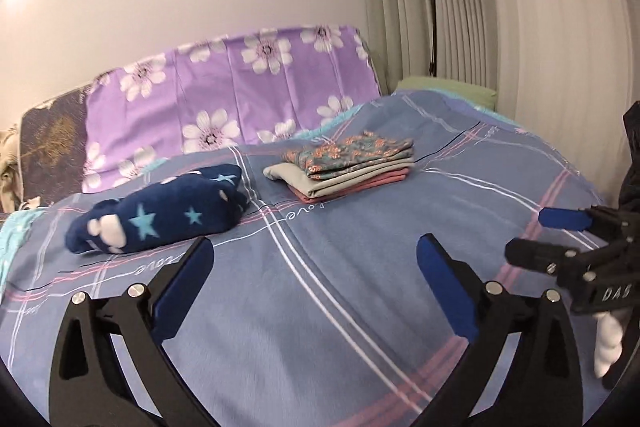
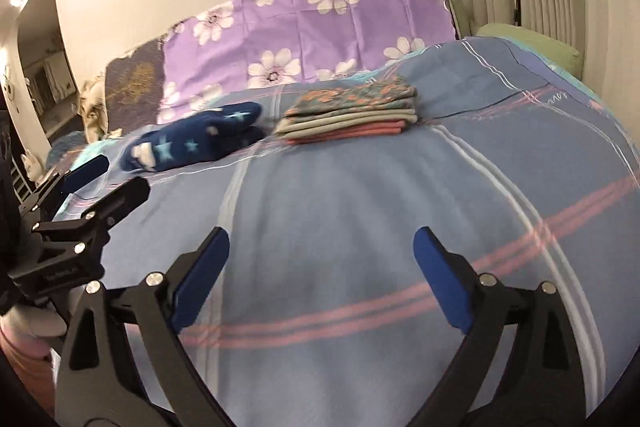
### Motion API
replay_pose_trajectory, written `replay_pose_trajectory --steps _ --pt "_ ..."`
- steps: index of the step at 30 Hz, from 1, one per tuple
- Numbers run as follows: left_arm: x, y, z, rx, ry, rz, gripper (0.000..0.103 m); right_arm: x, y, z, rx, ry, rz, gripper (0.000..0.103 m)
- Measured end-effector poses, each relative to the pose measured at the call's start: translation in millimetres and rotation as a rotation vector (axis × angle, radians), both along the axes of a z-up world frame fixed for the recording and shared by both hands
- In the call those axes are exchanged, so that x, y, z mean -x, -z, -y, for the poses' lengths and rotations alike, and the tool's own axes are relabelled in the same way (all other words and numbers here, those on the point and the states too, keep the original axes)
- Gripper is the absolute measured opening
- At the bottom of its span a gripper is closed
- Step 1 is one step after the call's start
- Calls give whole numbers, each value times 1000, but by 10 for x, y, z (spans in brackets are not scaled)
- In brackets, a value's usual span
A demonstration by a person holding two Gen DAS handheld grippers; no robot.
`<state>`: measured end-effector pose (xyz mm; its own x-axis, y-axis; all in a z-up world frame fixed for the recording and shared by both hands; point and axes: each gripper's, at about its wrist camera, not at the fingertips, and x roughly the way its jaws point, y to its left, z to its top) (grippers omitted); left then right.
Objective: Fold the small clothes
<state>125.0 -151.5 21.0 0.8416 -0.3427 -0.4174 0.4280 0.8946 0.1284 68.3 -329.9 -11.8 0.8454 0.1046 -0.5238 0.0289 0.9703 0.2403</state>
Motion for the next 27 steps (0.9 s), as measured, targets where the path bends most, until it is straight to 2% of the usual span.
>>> replay_pose_trajectory --steps 4,7,10,13,19,27 --pt "318 -93 -77 22 16 -12 101 379 -160 -92 26 78 51 101" --pt "552 -178 -88 7 2 19 101 600 -356 -111 60 126 94 101" --pt "755 -265 -103 -7 -62 55 102 732 -483 -161 105 164 129 101" --pt "876 -291 -135 -10 -118 55 102 837 -565 -225 121 178 149 101" --pt "1001 -246 -220 27 -76 27 102 952 -602 -319 128 185 155 101" --pt "1119 -232 -160 -2 -43 36 102 1016 -622 -426 195 195 163 101"
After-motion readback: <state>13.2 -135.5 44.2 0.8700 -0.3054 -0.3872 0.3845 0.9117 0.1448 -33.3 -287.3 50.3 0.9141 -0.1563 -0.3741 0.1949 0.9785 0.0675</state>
